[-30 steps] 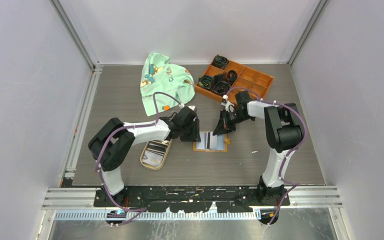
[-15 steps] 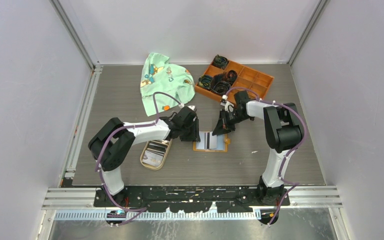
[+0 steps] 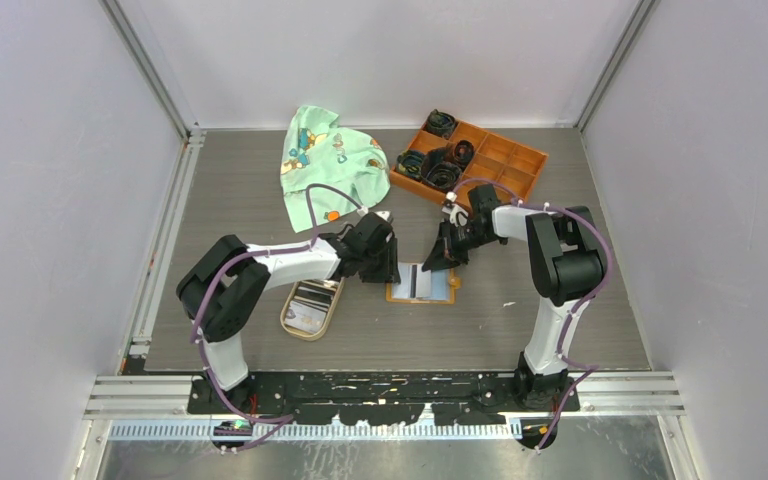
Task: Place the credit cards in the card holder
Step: Insert the credit card into the card holder.
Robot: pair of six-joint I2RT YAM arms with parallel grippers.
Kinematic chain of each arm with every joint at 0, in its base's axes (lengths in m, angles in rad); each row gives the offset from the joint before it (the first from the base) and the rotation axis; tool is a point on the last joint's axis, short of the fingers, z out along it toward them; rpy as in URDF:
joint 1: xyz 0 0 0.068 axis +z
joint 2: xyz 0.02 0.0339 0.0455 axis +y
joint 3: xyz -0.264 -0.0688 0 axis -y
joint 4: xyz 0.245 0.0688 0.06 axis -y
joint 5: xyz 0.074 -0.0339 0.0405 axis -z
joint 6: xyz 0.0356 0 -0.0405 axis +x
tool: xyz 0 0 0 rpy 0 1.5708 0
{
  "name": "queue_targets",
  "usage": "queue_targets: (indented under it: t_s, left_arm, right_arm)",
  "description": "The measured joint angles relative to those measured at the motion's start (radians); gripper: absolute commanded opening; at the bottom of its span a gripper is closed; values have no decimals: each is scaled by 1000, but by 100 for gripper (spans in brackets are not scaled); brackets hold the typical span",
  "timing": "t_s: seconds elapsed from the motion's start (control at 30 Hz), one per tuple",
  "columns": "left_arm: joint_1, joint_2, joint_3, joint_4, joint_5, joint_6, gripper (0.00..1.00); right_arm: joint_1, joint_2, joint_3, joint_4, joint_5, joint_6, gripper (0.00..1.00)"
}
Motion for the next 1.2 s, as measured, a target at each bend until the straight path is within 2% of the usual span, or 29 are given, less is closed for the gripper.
queue_targets:
  t_s: [0.4,0.67,0.97,1.2]
  left_arm:
    - [0,-6,0,5,-4,2,50]
    - [-32,-76,-1,-81,-108,43,51]
    - [-191,-133,63,-82,-138,58,41]
    - [-242,-11,190,-11,-108,52,38]
  right_arm:
    - [9,1,-5,29,-10,16,7]
    - [25,11,-4,52,-21,17,8]
    - [25,13,-2,51,-22,16,8]
    - [25,16,0,51,-24,16,8]
